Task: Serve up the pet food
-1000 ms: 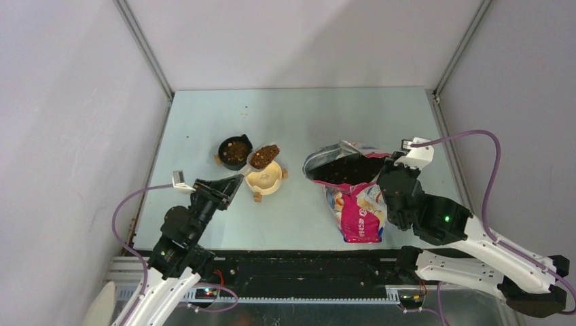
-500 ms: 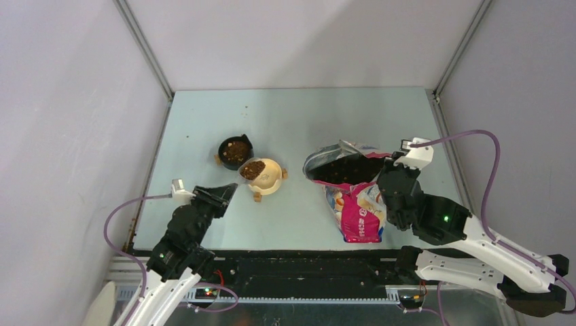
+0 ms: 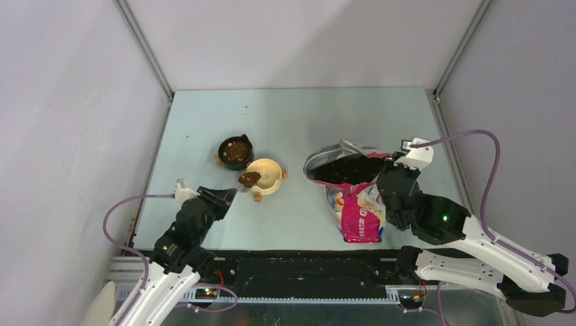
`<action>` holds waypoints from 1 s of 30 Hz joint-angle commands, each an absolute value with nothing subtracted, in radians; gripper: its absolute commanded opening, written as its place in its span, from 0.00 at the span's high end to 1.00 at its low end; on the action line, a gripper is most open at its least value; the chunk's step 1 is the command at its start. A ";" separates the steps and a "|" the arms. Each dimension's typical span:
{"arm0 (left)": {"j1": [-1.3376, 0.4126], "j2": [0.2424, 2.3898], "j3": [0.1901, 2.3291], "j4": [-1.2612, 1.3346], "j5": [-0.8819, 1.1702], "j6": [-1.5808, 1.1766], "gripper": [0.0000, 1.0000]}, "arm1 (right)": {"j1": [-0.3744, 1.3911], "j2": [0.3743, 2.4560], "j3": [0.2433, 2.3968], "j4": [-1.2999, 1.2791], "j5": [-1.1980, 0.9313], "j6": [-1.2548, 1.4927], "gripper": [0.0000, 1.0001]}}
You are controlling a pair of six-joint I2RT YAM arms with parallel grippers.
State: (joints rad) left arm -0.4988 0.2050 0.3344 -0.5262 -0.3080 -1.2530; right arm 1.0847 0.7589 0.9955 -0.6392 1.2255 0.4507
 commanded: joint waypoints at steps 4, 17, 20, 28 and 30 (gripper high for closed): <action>-0.492 0.278 0.432 -0.496 -0.321 -1.199 1.00 | 1.086 0.735 1.040 -0.548 1.338 0.479 1.00; -0.492 0.466 0.588 -0.546 -0.286 -1.067 1.00 | 1.078 0.742 1.041 -0.551 1.332 0.477 1.00; -0.492 0.474 0.589 -0.537 -0.283 -1.065 1.00 | 1.076 0.744 1.041 -0.551 1.334 0.477 1.00; -0.492 0.461 0.623 -0.617 -0.329 -1.050 1.00 | 1.068 0.748 1.041 -0.552 1.330 0.478 1.00; -0.492 0.466 0.642 -0.653 -0.349 -1.034 1.00 | 1.064 0.750 1.039 -0.551 1.324 0.479 1.00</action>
